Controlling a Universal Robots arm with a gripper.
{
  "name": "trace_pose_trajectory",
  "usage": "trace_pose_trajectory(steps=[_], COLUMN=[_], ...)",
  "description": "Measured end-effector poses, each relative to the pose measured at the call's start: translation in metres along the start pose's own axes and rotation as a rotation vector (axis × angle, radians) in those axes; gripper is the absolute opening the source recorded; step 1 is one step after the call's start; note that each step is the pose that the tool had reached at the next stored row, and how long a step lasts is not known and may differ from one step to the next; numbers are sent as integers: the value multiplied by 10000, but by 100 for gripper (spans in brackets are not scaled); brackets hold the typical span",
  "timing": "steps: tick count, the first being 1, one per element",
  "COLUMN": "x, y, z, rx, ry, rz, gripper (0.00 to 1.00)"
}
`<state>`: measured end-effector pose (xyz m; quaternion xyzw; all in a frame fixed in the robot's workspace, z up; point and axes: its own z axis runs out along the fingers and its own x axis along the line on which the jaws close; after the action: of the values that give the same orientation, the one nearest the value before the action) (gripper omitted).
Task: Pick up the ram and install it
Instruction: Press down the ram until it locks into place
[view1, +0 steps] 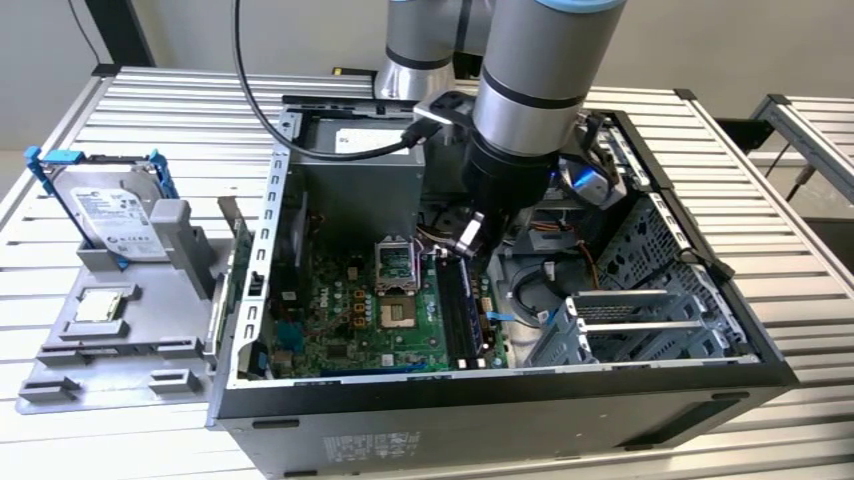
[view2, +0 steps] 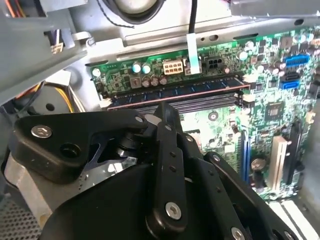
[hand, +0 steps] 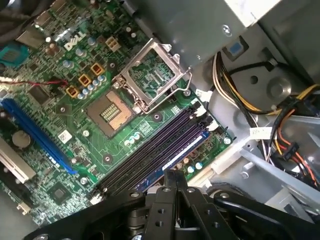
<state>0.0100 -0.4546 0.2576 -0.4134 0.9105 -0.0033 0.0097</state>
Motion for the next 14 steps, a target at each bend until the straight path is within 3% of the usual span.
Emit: trace_pose_trajectory(steps=[5,14], x=[0,-1], y=[0,0], z=[-15,-17], rx=[-12,-35], ry=[-14,-33], rz=[-710,-2321], gripper=[0,0])
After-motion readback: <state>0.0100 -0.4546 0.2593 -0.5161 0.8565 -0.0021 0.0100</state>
